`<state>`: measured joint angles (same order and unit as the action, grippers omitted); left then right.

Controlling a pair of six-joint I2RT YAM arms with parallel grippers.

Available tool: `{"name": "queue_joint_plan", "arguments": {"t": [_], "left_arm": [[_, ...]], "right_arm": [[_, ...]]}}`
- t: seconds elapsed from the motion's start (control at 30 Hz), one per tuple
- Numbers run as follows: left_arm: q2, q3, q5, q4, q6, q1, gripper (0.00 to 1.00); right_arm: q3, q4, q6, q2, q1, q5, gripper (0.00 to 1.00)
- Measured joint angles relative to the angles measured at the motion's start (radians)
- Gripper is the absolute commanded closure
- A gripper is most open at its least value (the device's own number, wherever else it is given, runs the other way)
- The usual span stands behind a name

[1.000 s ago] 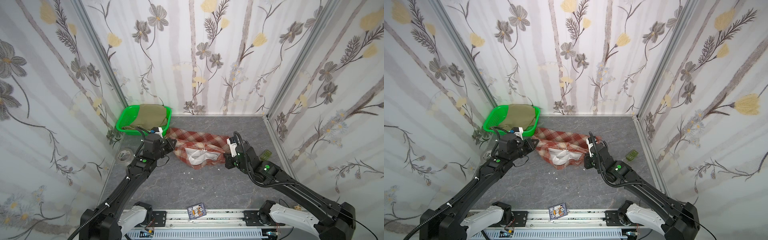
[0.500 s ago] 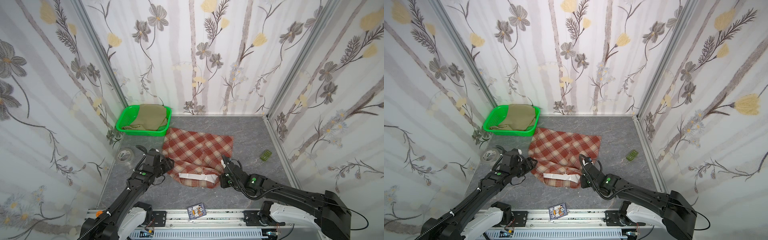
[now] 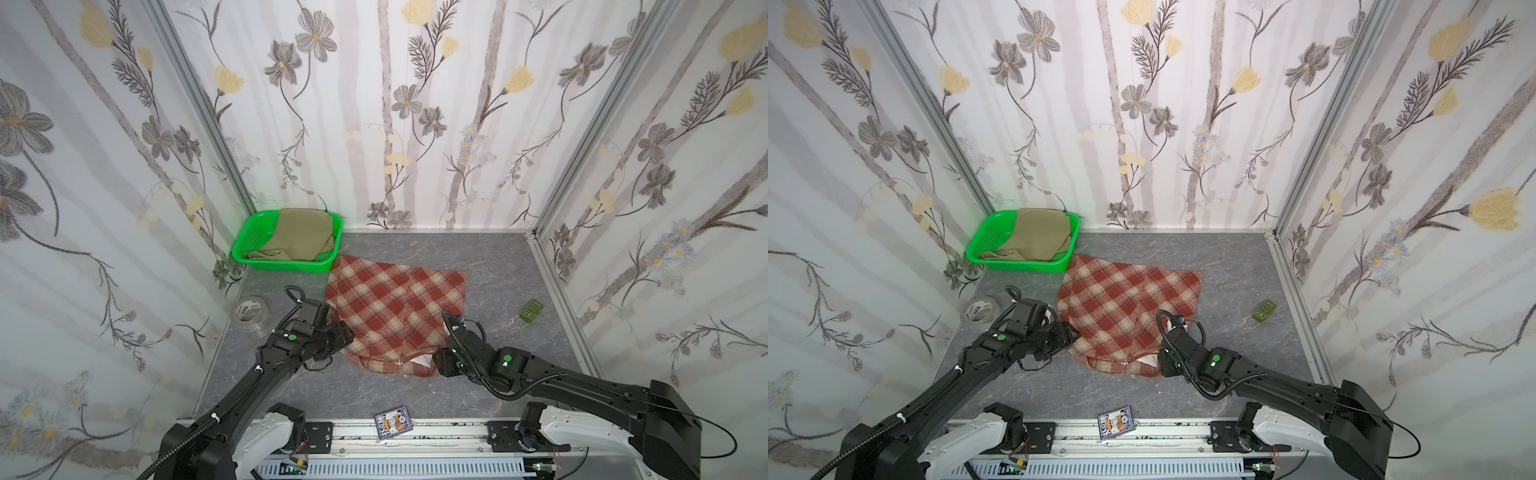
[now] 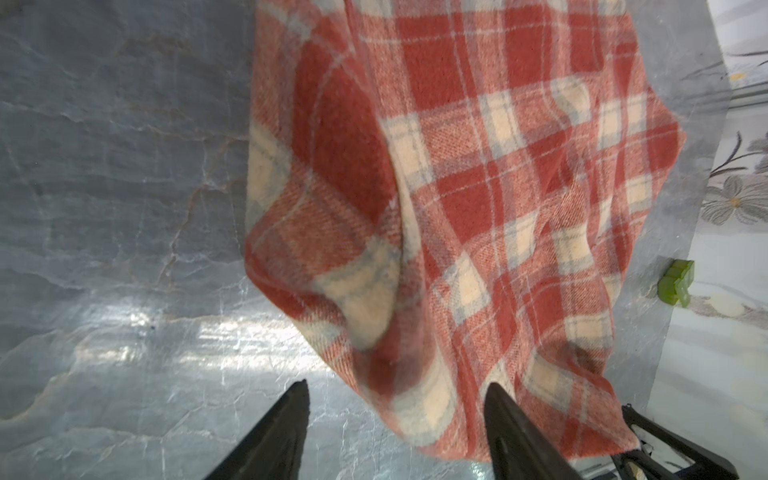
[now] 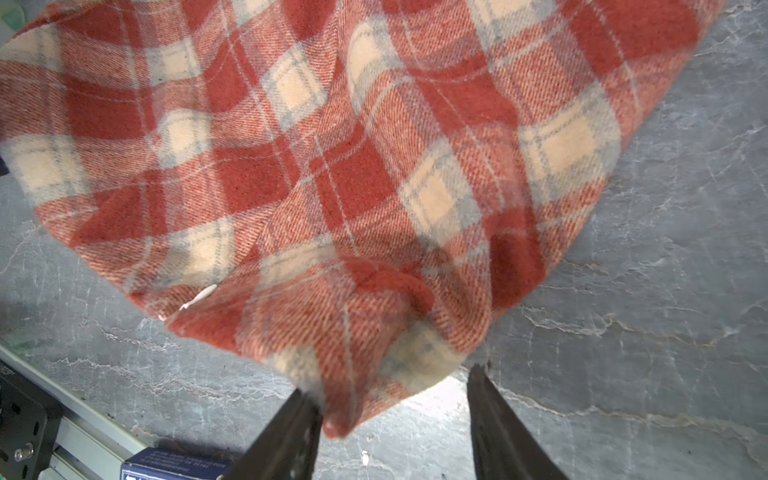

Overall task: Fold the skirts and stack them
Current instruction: 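Lower the skirt flat onto the table with both grippers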

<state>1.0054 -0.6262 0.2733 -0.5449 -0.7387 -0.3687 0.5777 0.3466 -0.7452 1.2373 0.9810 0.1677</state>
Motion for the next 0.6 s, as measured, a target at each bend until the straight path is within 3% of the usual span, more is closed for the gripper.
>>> {"name": "queue_joint_plan", "arguments": {"t": [0.17,0.27,0.37,0.47,0.6], "left_arm": [[-0.039,0.013,-0.011,-0.084,-0.026,-0.035,0.86],[-0.048,0.039,-0.019,-0.120,-0.049,-0.053,0.98],[-0.036,0.043,-0.027,-0.123,-0.059,-0.067,0.97],[0.029,0.029,-0.037,-0.113,-0.058,-0.078,0.86],[0.134,-0.002,-0.037,-0.039,-0.049,-0.089,0.81]], "right_arm": [[0.002,0.003,0.006,0.003,0.002,0.003,0.46],[0.009,0.001,0.018,0.025,0.002,0.002,0.47],[0.020,-0.007,0.021,0.046,0.002,-0.005,0.47],[0.025,-0.020,0.028,0.055,0.002,-0.008,0.47],[0.040,-0.037,0.032,0.057,0.001,-0.016,0.47]]}}
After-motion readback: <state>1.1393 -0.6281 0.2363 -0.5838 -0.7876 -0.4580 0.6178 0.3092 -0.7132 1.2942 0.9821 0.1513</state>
